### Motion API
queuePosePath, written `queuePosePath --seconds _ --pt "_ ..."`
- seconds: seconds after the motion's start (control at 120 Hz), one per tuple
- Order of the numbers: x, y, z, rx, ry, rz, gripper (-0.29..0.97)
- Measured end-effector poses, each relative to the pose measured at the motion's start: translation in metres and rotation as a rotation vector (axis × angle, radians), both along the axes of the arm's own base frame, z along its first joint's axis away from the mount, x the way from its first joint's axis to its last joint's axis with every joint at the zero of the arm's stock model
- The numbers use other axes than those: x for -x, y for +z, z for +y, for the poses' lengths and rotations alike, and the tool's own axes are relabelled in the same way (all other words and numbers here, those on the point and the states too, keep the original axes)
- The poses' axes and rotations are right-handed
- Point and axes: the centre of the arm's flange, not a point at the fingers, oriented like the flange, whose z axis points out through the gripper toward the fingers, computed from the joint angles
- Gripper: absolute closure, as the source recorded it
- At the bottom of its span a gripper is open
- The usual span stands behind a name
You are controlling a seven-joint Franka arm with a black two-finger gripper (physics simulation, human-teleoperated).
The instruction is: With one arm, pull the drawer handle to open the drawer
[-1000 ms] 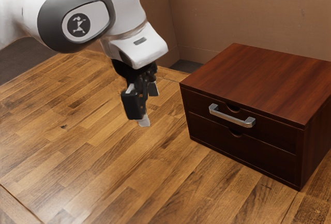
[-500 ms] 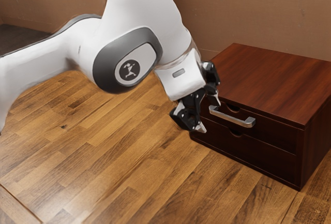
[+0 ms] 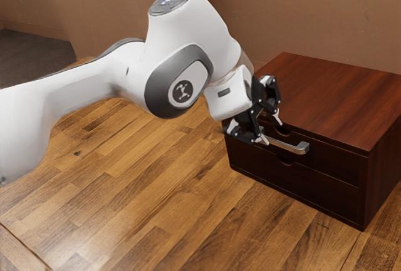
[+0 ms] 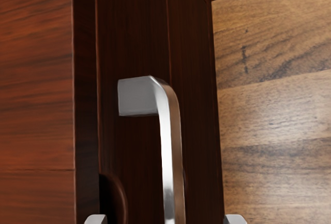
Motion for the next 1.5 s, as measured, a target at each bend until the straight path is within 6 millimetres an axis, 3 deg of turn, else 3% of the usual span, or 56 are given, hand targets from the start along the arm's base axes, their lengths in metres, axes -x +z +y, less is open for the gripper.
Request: queuePosePath --seconds 0.133,0.558,0.783,0.975,1.258,1.5 --pt "-0.010 -0.014 0.006 0.002 -0.020 -0.001 0.45" --pt "-0.016 -0.032 0.004 0.002 -0.090 -0.002 0.69" --pt "-0.008 -0.052 -0.004 0.002 -0.118 0.020 0.72" --pt "0.037 -0.047 0.000 -0.008 -0.130 -0.006 0.70" --pt "0.121 -0.039 0.016 -0.018 -0.129 -0.084 0.72" --pt "0.147 -0.056 0.022 -0.026 -0.127 -0.088 0.69"
